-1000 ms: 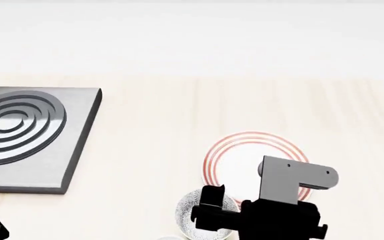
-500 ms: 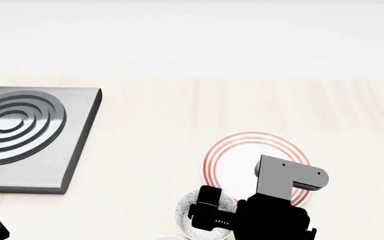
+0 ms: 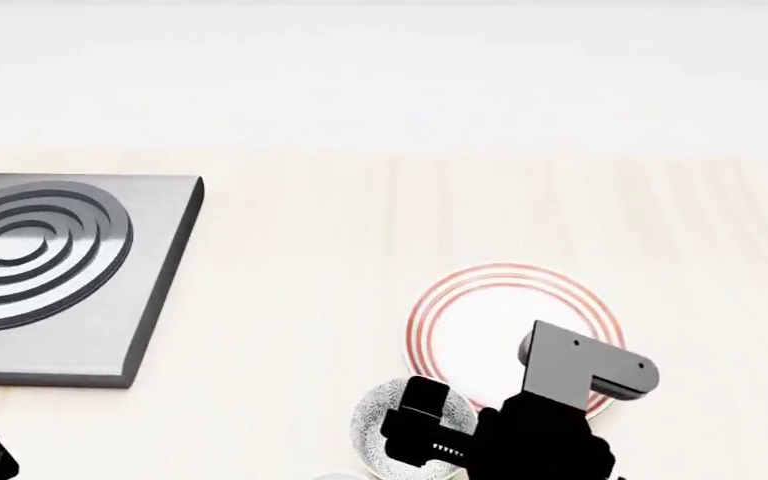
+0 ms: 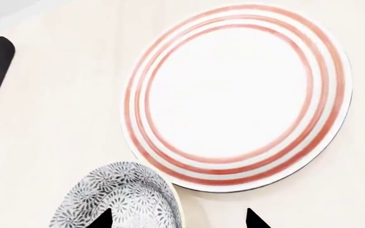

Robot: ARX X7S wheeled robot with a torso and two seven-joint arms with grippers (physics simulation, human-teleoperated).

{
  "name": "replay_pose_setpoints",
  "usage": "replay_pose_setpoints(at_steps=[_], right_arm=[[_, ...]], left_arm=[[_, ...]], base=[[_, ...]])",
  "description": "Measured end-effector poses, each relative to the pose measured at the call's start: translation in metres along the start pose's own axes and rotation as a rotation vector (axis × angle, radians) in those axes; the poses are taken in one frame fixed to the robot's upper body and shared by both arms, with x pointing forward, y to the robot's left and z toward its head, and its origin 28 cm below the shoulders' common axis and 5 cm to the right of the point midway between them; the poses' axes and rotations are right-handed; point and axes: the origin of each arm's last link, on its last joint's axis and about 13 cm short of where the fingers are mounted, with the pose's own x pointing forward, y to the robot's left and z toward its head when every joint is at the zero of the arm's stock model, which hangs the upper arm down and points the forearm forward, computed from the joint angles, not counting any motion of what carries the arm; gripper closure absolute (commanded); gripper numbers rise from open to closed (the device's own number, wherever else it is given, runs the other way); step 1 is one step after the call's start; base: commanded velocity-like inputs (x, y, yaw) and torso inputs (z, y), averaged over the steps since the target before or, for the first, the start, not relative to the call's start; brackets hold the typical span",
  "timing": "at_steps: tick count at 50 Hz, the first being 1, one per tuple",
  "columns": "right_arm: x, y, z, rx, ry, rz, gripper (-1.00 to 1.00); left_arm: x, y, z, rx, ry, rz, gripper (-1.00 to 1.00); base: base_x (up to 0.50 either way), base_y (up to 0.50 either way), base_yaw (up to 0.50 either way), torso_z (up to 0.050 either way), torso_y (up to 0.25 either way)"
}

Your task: Pick the akita bowl between the plate and the ramekin and place it on the plate.

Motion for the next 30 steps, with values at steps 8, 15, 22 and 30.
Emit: replay_pose_setpoints(at_steps=[8,15,22,30], right_arm=[[0.002,0.0,0.0,0.018,0.018,0.003,-1.0],[0.005,0.0,-0.001,0.019,0.032,0.005,-1.0],[0.008,0.0,-0.001,0.016,0.046,0.005,-1.0],[0.011,0.0,-0.002,0.009,0.061,0.003,-1.0]], left_arm=[[0.0,0.0,0.0,0.0,0.0,0.001,-1.0],[0.0,0.0,0.0,0.0,0.0,0.001,-1.0],[0.0,0.0,0.0,0.0,-0.001,0.002,-1.0],[0.0,0.0,0.0,0.0,-0.001,0.002,-1.0]], base=[[0.0,0.0,0.0,0.0,0.0],[0.0,0.0,0.0,0.0,0.0],[0.0,0.0,0.0,0.0,0.0],[0.0,0.0,0.0,0.0,0.0]])
